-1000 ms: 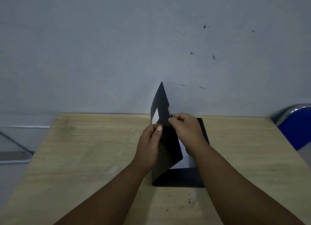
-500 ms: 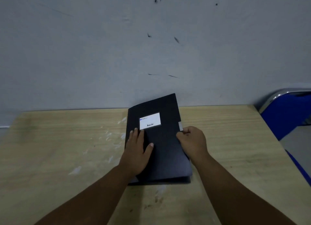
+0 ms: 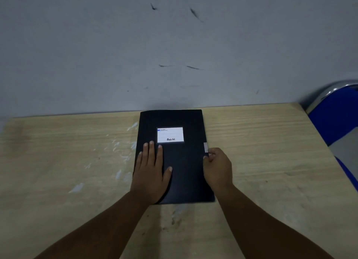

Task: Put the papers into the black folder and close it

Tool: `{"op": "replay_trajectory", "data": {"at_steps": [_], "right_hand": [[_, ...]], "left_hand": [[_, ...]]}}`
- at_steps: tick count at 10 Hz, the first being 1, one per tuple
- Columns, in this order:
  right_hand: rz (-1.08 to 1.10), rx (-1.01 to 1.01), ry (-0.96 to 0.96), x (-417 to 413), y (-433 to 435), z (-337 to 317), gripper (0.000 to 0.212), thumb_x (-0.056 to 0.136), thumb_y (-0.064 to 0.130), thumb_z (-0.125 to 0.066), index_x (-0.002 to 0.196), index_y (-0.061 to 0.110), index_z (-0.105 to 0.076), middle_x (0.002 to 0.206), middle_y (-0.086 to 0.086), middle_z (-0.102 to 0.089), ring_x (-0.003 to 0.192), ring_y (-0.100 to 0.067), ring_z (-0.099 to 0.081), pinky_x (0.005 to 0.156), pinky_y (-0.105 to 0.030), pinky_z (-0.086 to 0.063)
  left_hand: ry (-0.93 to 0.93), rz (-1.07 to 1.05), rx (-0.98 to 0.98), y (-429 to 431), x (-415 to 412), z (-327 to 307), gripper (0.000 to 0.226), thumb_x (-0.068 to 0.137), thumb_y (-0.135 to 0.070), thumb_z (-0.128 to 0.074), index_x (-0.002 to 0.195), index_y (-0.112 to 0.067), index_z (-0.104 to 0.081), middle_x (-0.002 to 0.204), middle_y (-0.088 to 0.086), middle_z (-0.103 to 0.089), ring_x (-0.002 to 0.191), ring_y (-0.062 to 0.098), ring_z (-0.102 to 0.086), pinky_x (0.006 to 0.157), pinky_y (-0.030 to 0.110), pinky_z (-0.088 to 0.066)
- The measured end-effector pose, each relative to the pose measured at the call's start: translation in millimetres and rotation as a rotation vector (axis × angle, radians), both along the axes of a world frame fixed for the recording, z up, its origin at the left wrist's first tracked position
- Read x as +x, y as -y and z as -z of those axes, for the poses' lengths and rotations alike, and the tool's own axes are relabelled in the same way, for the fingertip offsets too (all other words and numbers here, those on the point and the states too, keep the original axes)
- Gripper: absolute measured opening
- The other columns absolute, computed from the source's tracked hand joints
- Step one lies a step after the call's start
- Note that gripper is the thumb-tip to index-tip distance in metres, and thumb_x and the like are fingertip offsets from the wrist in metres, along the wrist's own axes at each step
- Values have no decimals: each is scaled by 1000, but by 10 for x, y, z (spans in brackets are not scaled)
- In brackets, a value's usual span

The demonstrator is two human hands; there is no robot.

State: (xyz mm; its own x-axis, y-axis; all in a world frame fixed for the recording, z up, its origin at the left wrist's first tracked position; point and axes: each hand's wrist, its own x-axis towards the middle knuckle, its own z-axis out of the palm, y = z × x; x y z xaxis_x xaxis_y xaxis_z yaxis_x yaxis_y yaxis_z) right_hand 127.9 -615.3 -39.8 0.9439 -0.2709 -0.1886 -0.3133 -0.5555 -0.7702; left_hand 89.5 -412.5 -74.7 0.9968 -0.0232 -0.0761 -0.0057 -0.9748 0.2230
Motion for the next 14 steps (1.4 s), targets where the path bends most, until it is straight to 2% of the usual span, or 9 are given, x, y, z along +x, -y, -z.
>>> {"op": "replay_trajectory", "data": {"at_steps": [1, 3, 5, 7, 10, 11, 12, 13, 14], "right_hand": [[-13, -36, 22, -16, -13, 10, 21, 94, 10, -59, 112, 9, -68, 100, -7, -72, 90, -23, -69, 82, -39, -57], [-69, -193, 48, -41, -35, 34, 28, 96, 9, -56, 123, 11, -64, 111, -9, -61, 99, -26, -65, 82, -38, -56], [-375, -470, -33, -44, -30, 88, 55, 105, 32, -40, 157, 22, -26, 138, -10, -45, 114, -25, -55, 90, -39, -53], [-479, -547, -103, -44, -11, 126, 59, 107, 37, -30, 161, 21, -10, 161, -7, -27, 131, -28, -48, 102, -40, -47], [-510, -520, -106, 9, 34, 127, 59, 107, 35, -31, 161, 21, -11, 162, -7, -27, 127, -29, -51, 102, -40, -47], [-531, -514, -116, 31, 36, 80, 59, 107, 34, -33, 160, 19, -13, 156, -9, -33, 120, -30, -55, 98, -41, -48], [-496, -522, -104, 45, 38, -73, 62, 103, 38, -41, 159, 18, -22, 149, -12, -39, 121, -30, -52, 96, -42, -49], [-393, -455, 26, 107, -46, -327, 59, 99, 37, -51, 152, 14, -38, 145, -14, -45, 122, -30, -52, 99, -44, -48], [-304, -184, 128, 253, -200, -702, 48, 98, 32, -56, 140, 11, -55, 135, -12, -58, 116, -27, -61, 97, -36, -49]], "left_hand": [[-2, -1, 25, 15, -3, 27, 80, 96, -58, -13, 160, -10, -2, 168, 15, 6, 155, 30, 11, 124, 42, 5], [-4, -12, 51, 36, -1, 34, 80, 97, -58, -14, 160, -9, -6, 168, 17, 1, 156, 32, 7, 125, 45, 2], [-73, -67, 117, 84, 17, 30, 80, 95, -61, -10, 161, -16, -5, 170, 12, 0, 156, 31, 4, 119, 64, -2], [-123, -94, 109, 93, 9, 12, 80, 93, -63, -6, 161, -21, -2, 170, 7, 3, 157, 27, 6, 114, 69, -8], [-171, -105, 131, 65, 18, -60, 83, 90, -67, -5, 160, -23, 4, 170, 5, 12, 156, 24, 11, 109, 60, -24], [-210, -68, 105, 17, 32, -144, 82, 92, -67, -9, 159, -25, 8, 169, 3, 16, 155, 23, 15, 112, 59, -24], [-239, -50, 51, -29, 65, -332, 77, 95, -62, -16, 160, -23, 1, 170, 5, 11, 156, 24, 12, 118, 62, -10], [-158, -80, -34, -140, 144, -649, 71, 98, -54, -27, 158, -19, -19, 170, 10, -9, 156, 27, -4, 121, 55, -11], [-7, -113, -238, -263, 248, -1051, 55, 99, -43, -42, 143, -11, -49, 153, 14, -46, 144, 29, -38, 112, 41, -33]]}}
